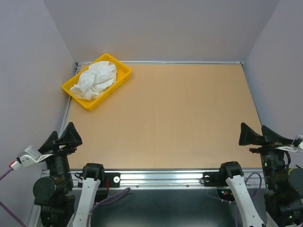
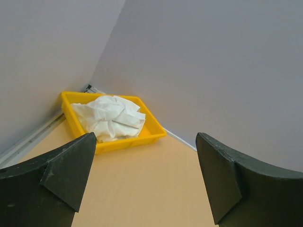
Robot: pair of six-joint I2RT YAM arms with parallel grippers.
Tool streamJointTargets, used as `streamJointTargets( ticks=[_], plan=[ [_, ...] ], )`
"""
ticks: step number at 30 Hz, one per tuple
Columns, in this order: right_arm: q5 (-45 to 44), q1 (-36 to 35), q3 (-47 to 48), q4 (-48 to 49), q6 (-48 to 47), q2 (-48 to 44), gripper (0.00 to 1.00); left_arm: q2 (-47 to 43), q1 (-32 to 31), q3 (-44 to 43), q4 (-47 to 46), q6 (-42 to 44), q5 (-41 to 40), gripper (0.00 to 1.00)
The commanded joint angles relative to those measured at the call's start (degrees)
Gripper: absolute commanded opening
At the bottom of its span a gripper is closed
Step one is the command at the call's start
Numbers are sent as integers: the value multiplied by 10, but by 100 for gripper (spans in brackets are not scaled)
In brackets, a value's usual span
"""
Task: Fold and stack the long sleeve shirts
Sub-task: Grab the shirt from the pile
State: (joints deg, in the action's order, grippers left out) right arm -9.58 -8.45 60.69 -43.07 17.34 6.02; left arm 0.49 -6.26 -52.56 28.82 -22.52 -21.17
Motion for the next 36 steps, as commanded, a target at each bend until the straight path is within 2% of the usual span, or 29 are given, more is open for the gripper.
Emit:
streamJointTargets(
  ticks=[1,3,13,19,23,27,29,31,34,35,36],
  plan=[
    [3,0,10,11,-9,11,100,-12,4,9,-28,-14,6,99],
    [-2,0,13,11,-11,14,100,-10,4,11,-27,-24,13,99],
    [-8,0,2,7,-15,9,100,122,4,36,-65,-81,113,99],
    [7,1,-2,4,-15,28,100,268,4,43,-128,-125,130,99],
    [-4,0,0,2,-13,60,100,425,4,28,-183,-130,138,99],
    [-28,1,1,1,-2,97,100,575,5,-40,-213,-135,118,99],
    [-10,0,2,1,-12,114,100,669,5,-79,-199,-148,70,99],
    [-5,1,3,2,-11,132,100,761,15,-165,-181,-149,38,99],
    [1,1,4,2,-12,147,100,846,34,-228,-173,-149,32,99],
    [4,1,4,2,-11,154,100,902,44,-249,-169,-152,25,99],
    [5,0,4,2,-12,158,100,929,51,-296,-160,-160,18,99]
  ],
)
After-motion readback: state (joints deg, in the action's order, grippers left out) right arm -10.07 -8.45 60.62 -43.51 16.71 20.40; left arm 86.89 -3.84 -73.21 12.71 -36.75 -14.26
